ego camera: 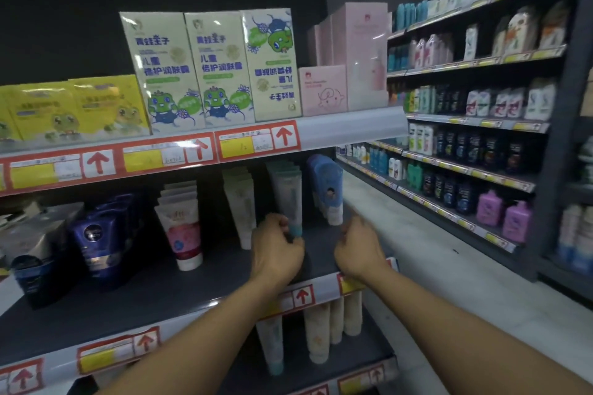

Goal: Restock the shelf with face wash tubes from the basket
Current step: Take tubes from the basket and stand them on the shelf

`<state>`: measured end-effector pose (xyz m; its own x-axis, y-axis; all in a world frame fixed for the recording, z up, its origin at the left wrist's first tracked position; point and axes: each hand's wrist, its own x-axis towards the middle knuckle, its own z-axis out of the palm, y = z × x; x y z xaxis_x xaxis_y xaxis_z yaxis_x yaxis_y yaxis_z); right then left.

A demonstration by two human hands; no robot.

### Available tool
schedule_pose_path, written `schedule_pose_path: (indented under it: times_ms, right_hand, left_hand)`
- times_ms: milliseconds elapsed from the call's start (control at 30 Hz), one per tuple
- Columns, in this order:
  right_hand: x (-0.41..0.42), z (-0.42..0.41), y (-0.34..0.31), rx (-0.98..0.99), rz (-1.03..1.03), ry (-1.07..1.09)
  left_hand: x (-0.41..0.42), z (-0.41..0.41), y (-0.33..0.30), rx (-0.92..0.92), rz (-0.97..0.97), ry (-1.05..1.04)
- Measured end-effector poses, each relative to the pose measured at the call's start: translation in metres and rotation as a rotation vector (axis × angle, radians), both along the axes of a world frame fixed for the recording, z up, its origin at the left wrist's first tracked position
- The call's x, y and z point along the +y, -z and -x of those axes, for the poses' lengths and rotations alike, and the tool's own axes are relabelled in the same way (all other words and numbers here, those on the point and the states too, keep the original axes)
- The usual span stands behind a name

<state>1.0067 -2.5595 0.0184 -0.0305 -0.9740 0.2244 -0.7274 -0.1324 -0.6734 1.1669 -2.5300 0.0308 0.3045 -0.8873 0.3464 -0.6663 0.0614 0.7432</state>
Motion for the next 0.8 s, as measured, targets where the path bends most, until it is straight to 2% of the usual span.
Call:
schedule_pose_path:
  times_ms: [233, 500, 800]
  right_hand:
    - [-0.04, -0.002, -0.002, -0.005, -0.108, 0.024]
    - [-0.084, -0.005, 0.005, -0.013, -0.002, 0.085]
    - [-0.097, -0.011, 0.006, -0.083, 0.041, 0.165]
  left_hand:
    - [-0.051, 0.02, 0.005, -0.016, -0.106, -0.084]
    - [-0.08, 0.012, 0.019, 0.01, -0.143, -0.167]
    - [-0.082, 0.009, 0.022, 0.051, -0.114, -0.189]
